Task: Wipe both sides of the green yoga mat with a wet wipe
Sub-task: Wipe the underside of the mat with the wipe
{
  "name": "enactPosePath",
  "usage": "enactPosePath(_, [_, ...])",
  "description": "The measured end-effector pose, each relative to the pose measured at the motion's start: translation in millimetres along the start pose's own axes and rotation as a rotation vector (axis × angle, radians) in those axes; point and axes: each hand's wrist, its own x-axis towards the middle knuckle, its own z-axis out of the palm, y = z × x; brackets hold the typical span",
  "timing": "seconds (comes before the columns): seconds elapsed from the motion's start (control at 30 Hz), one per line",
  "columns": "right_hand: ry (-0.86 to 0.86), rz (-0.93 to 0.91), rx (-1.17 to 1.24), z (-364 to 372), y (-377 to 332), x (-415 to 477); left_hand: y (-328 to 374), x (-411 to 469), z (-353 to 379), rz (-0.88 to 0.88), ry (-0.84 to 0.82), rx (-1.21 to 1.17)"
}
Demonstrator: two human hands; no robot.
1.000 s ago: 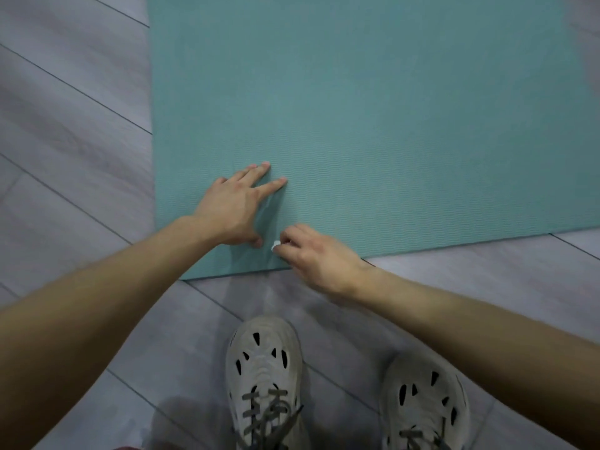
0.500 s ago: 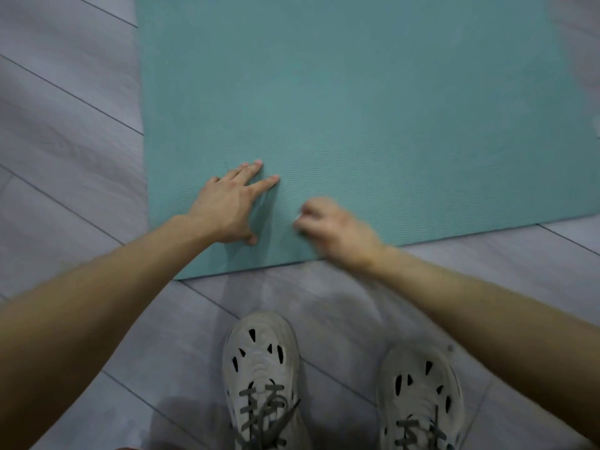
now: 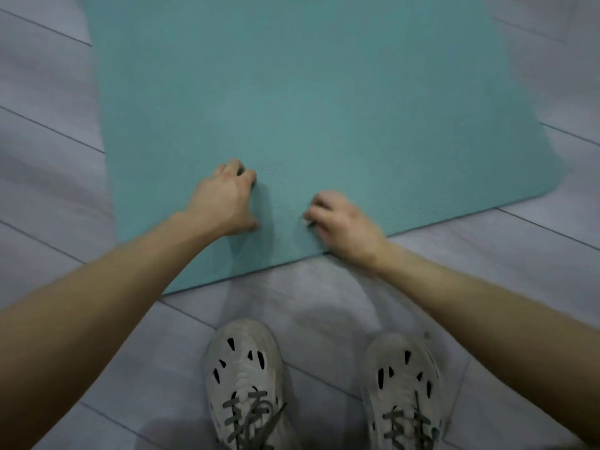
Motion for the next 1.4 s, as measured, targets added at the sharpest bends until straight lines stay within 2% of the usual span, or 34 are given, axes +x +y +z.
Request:
enactPosePath(0.1, [0.285, 0.507, -0.223, -64, 97, 4, 12, 2, 1, 0.130, 0.005, -0.021])
enactPosePath(0.17, [0.360, 0.651, -0.249, -81, 119, -2, 20, 3, 2, 0.172, 0.004, -0.011])
enactPosePath(0.23, [0.324, 0.585, -0.228, -60, 90, -1, 25, 5, 2, 0.184, -0.015, 0.011])
enactPosePath(0.33, [-0.022, 0.239, -0.094, -14, 20, -16, 33, 7, 2, 0.164, -0.029, 0.081])
enactPosePath(0.37, [-0.077, 0.167, -0.104, -10, 11, -19, 36, 8, 1, 0.148, -0.020, 0.086])
enactPosePath(0.4, [-0.071, 0.153, -0.105, -13, 13, -18, 38, 8, 2, 0.132, -0.018, 0.082])
enactPosePath(0.57, [0.169, 0.307, -0.221, -66, 51, -10, 30, 6, 12, 0.161, -0.042, 0.112])
enactPosePath(0.67, [0.213, 0.338, -0.206, -64, 51, -3, 28, 4, 12, 0.157, -0.048, 0.095])
enactPosePath(0.8, [0.025, 0.166, -0.148, -44, 71, 12, 32, 4, 10, 0.152, -0.085, 0.117])
enactPosePath(0.87, [-0.008, 0.135, -0.154, -38, 74, 17, 32, 3, 9, 0.151, -0.086, 0.127])
enactPosePath(0.93, [0.010, 0.175, -0.132, -42, 77, 21, 33, 3, 8, 0.151, -0.079, 0.133])
enactPosePath(1.1, [0.133, 0.422, -0.124, -62, 82, 25, 34, 3, 9, 0.151, -0.070, 0.137])
enactPosePath(1.2, [0.029, 0.385, -0.096, -59, 80, 25, 34, 3, 8, 0.142, -0.061, 0.142])
enactPosePath(1.27, [0.021, 0.388, -0.093, -54, 74, 26, 35, 3, 7, 0.139, -0.063, 0.139])
enactPosePath(1.33, [-0.036, 0.309, -0.062, -38, 51, 12, 35, 3, 6, 0.143, -0.071, 0.136])
enactPosePath(1.4, [-0.170, 0.087, 0.010, -17, 6, -13, 35, 3, 6, 0.140, -0.061, 0.137])
